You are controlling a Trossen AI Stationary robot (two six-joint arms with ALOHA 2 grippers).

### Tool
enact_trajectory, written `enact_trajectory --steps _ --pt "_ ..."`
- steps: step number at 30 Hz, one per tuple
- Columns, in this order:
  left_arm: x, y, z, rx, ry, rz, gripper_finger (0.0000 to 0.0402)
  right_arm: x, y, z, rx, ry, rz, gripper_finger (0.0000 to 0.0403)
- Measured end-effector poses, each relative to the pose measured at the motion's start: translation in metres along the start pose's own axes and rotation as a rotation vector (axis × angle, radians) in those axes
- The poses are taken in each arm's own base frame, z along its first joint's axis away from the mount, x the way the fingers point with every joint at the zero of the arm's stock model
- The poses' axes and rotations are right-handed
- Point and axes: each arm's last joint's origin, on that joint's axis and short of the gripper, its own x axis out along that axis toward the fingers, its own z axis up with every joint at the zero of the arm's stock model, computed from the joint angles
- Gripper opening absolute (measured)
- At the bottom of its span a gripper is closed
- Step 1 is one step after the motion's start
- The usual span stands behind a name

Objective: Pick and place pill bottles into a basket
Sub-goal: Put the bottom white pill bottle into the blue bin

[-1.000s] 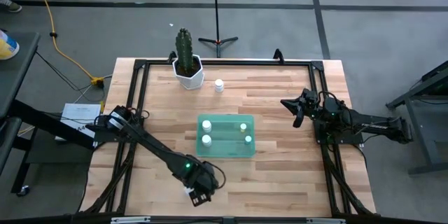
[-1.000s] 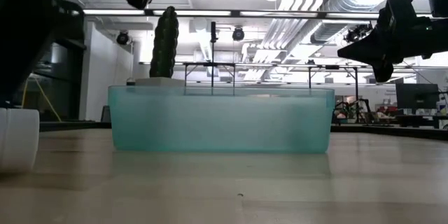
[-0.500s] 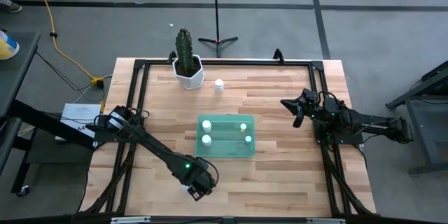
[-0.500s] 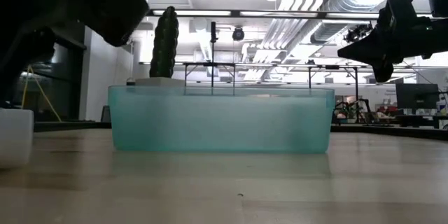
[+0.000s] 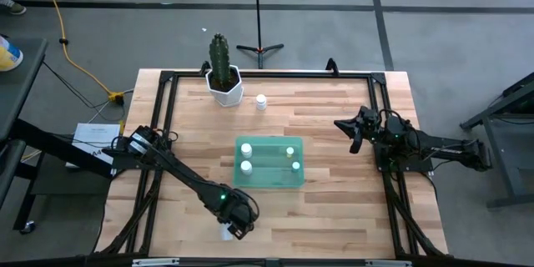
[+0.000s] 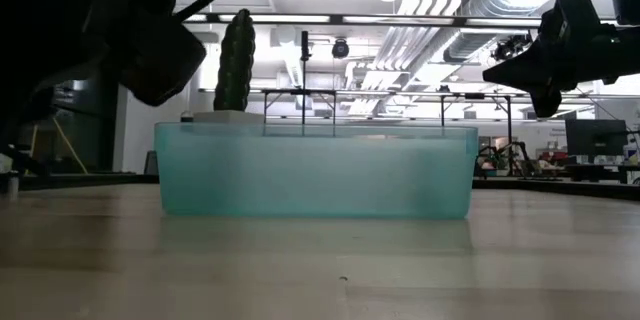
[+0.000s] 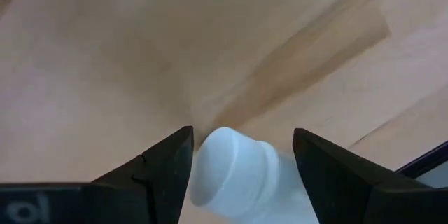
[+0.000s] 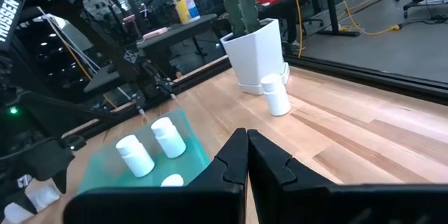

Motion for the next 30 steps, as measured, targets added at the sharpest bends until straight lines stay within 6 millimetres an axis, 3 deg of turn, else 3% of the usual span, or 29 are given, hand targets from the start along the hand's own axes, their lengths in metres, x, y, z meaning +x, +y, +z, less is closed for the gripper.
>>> enact_trajectory --steps 12,17,21,26,30 --pt "-0.005 0.005 0.012 -0.129 0.055 0.025 0.0271 0.0 0.001 -0.001 -0.01 0.026 0.057 0.0" --pt "-0.021 0.001 0.012 -0.278 0.079 0.08 0.027 0.0 0.002 -0.002 -0.011 0.036 0.078 0.0" --pt "-0.042 -0.014 0.009 -0.416 0.062 0.057 0.027 0.0 0.002 -0.002 -0.013 0.035 0.079 0.0" --pt "-0.051 -0.024 -0.002 -0.659 -0.006 0.03 0.027 0.0 0.002 -0.002 -0.02 0.035 0.08 0.0" --pt "-0.047 -0.026 -0.024 -0.785 -0.004 0.049 0.027 0.0 0.002 -0.002 -0.042 0.036 0.083 0.0"
